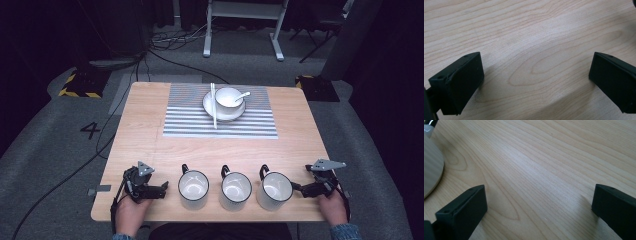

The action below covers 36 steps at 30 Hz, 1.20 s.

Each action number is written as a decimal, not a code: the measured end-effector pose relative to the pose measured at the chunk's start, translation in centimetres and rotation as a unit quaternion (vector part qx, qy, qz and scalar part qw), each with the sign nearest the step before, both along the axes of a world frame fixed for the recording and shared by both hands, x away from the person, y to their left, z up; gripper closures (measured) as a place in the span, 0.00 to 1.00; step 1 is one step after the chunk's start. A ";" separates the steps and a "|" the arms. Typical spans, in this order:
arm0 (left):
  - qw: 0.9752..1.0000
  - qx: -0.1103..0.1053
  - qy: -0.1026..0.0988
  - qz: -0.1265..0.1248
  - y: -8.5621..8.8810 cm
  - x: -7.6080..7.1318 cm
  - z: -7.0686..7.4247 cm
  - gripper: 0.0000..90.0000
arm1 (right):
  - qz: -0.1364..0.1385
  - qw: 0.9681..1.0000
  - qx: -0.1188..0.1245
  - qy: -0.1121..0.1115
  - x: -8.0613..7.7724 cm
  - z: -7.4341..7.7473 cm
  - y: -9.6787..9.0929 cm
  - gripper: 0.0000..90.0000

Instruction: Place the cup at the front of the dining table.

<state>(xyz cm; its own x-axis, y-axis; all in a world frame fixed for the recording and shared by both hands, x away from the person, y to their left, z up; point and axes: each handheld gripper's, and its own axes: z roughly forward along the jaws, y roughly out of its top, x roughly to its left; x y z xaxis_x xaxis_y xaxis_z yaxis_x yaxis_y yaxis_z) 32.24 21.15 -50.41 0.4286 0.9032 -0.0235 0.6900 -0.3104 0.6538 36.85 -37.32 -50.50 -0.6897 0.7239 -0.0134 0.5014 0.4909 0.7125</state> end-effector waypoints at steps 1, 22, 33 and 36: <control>1.000 0.000 0.000 0.000 0.0 0.0 0.0 0.00 | 0.000 1.000 0.000 0.000 0.0 0.0 0.0 0.00; 1.000 -0.008 0.001 0.005 0.1 0.1 0.0 0.01 | 0.000 1.000 0.000 0.000 0.0 0.0 0.0 0.00; 0.998 -0.042 -0.038 0.021 0.7 -0.2 0.6 0.00 | -0.001 1.000 0.000 0.001 0.0 0.0 0.0 0.00; 0.996 -0.053 -0.067 0.013 0.8 -0.7 1.2 0.00 | 0.000 1.000 0.000 0.000 0.0 0.0 0.0 0.00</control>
<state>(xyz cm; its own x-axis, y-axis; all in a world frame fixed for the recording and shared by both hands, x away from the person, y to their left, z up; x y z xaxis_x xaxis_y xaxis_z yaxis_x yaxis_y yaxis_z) 31.56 21.99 -49.21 0.4101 0.9098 -0.0646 0.6020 -0.2168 0.7685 36.84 -37.32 -50.50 -0.6892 0.7244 -0.0124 0.5024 0.4901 0.7123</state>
